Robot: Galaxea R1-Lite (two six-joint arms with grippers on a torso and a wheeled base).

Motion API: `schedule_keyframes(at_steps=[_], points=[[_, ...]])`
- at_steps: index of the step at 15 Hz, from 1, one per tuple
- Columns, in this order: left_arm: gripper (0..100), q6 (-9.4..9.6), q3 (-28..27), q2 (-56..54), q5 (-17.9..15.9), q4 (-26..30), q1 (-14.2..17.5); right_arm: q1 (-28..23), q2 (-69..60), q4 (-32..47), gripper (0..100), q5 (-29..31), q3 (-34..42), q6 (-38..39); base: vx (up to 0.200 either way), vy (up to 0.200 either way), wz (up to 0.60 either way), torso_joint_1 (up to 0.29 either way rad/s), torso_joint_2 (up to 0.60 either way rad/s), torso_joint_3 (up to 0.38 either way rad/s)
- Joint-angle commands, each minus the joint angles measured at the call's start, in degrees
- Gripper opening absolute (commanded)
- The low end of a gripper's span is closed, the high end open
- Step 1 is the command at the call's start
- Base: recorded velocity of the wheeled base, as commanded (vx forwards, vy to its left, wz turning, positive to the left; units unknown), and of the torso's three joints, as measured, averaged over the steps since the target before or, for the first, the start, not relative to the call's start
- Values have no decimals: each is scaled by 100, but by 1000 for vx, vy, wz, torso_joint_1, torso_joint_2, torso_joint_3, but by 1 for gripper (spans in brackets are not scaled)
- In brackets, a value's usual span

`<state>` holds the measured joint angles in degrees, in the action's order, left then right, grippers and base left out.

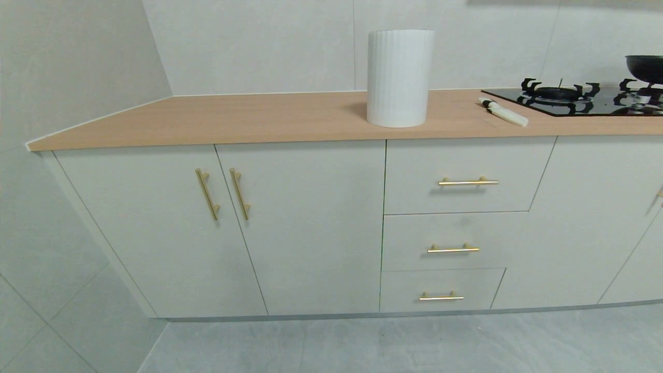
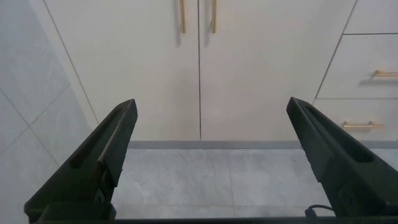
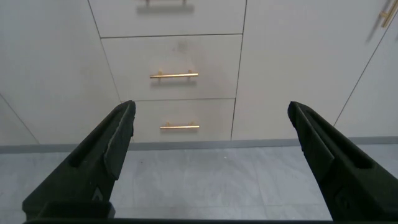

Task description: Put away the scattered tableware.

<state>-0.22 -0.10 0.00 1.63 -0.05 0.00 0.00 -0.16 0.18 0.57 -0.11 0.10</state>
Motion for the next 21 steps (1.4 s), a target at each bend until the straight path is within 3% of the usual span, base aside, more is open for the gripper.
schedule_keyframes(at_steps=[1, 12, 21], points=[[100, -4, 1, 0, 4, -4, 0, 0, 16, 34, 100, 4, 2, -10, 0, 0, 0, 0, 0, 0], [100, 40, 1, 0, -5, 5, 0, 0, 16, 34, 100, 4, 11, -19, 0, 0, 0, 0, 0, 0], [100, 22, 10, 9, 4, 5, 0, 0, 16, 34, 100, -5, 11, -10, 200, 0, 0, 3, 1, 3]])
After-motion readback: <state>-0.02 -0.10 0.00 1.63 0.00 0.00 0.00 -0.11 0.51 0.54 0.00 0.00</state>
